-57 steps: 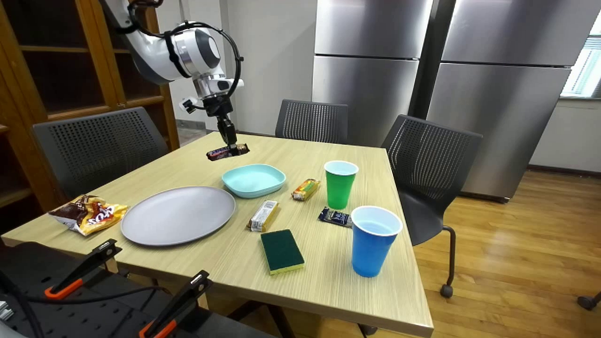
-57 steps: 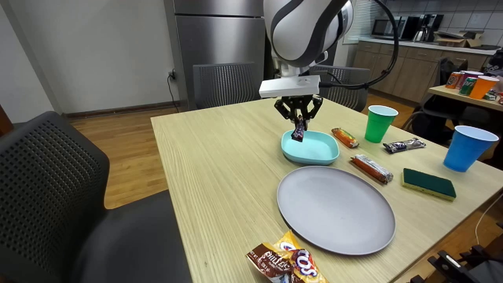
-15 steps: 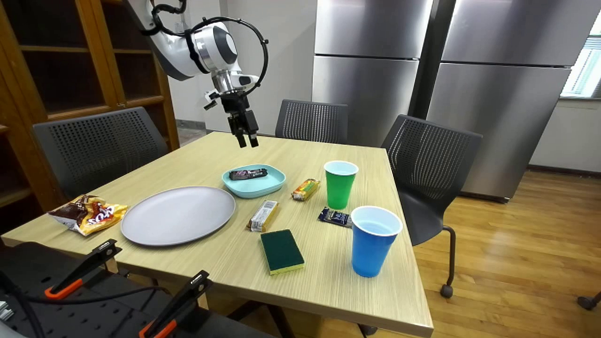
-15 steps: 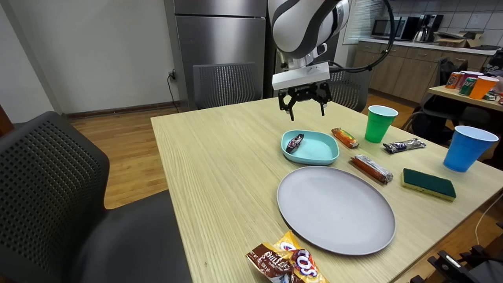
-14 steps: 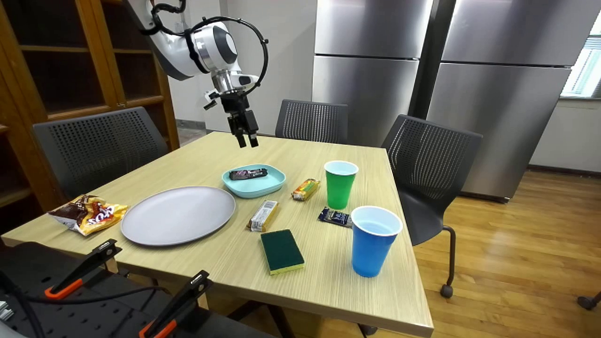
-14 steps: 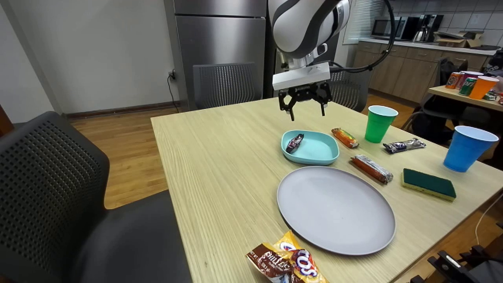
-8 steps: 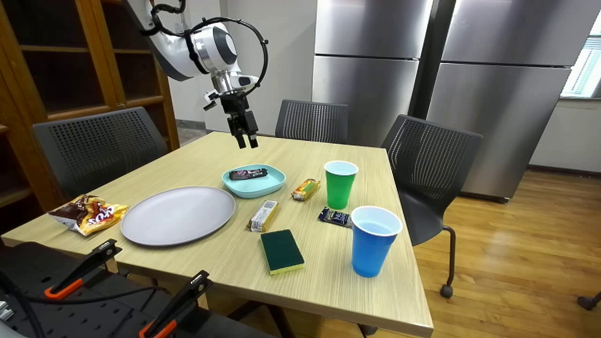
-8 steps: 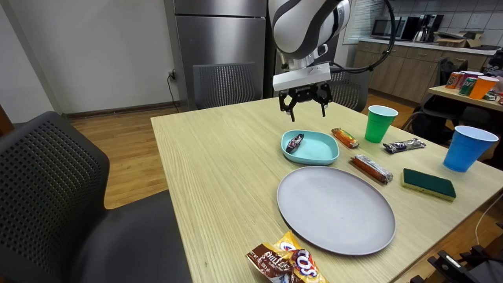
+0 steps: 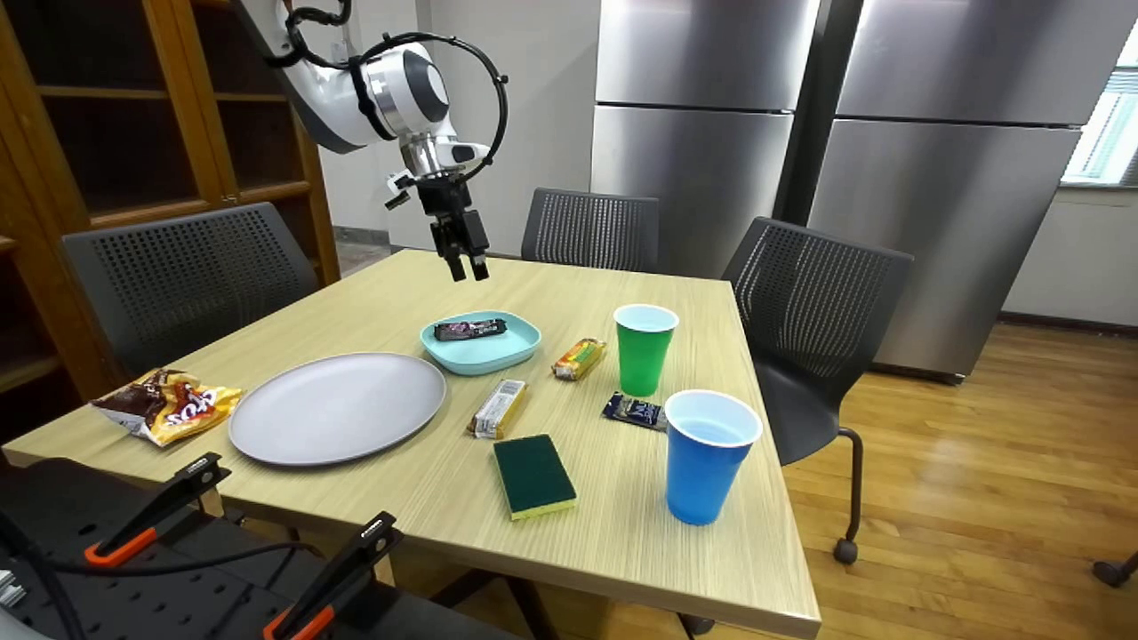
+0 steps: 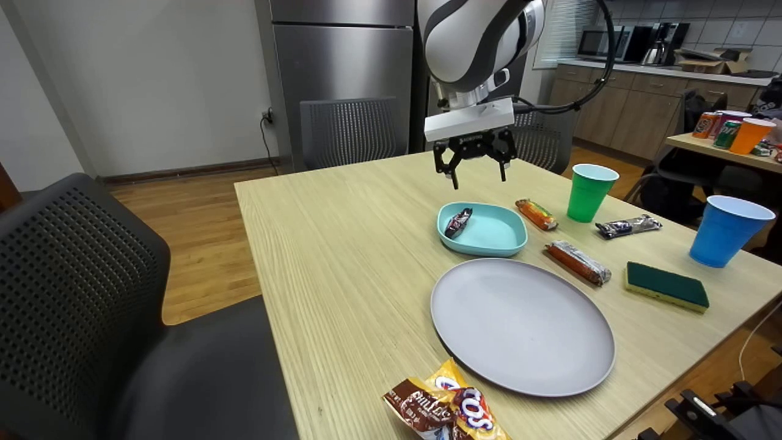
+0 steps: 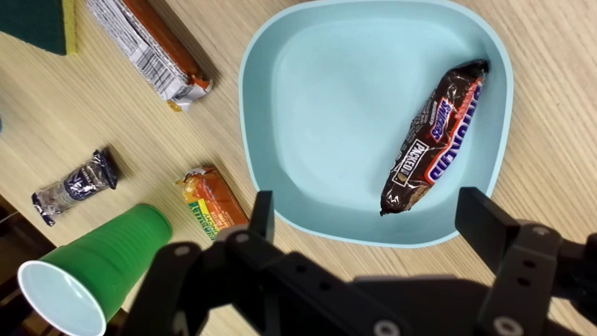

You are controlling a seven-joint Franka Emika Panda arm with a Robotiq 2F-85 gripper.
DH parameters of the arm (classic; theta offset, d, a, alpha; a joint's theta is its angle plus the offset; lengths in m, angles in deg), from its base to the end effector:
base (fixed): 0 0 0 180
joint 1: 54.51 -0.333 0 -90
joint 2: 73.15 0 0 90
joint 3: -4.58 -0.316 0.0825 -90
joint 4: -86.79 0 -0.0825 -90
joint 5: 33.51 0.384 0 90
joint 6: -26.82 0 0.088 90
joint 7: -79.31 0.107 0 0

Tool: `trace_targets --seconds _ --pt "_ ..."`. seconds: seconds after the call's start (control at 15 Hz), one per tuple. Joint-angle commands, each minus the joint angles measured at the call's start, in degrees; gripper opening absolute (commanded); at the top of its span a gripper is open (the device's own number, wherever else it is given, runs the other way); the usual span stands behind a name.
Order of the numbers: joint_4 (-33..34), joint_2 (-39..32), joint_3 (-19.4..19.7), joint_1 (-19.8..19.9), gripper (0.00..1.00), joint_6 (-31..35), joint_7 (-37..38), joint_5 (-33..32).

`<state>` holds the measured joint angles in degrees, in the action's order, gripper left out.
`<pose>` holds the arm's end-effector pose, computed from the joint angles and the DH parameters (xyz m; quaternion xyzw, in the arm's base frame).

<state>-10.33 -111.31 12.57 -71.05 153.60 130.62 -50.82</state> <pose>0.6551 0.0969 0.2024 0.9514 -0.2545 0.0153 0.1725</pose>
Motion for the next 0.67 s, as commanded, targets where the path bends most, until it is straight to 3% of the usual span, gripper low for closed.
trace_targets --seconds 0.0,0.27,0.6 --pt "-0.51 0.63 -0.64 0.82 1.00 0.71 -1.29 -0.58" --pt "-1.48 1.63 -1.37 4.20 1.00 4.55 -9.74 0.48" --pt "-0.36 0.34 -2.45 10.81 1.00 9.04 -25.36 4.93"
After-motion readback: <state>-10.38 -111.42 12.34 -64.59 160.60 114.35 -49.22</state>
